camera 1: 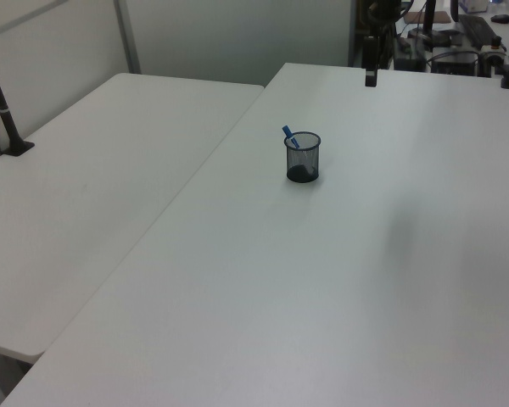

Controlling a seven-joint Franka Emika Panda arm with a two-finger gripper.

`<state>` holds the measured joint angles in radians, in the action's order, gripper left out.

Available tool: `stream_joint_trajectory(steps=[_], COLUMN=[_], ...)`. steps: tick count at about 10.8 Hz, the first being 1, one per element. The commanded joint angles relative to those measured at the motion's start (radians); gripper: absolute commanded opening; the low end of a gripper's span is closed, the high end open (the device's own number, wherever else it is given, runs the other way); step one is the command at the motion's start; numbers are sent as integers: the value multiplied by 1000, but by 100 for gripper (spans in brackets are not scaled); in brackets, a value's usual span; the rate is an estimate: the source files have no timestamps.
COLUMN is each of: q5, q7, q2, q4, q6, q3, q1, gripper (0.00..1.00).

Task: Remove the marker
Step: 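Move the open gripper toward the black mesh pencil cup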

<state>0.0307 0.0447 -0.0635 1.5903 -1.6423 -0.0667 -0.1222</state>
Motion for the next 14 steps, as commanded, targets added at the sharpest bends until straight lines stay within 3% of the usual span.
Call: stream_joint_trajectory(steps=[1,8,14], q5=[14,40,40], q7=[-20,-32,-23], q2=[11,-10,-192], q4=[27,23,0], q6=[-17,-42,-417], q3=[10,10,1], q1=[7,6,46], gripper=[100,100,100])
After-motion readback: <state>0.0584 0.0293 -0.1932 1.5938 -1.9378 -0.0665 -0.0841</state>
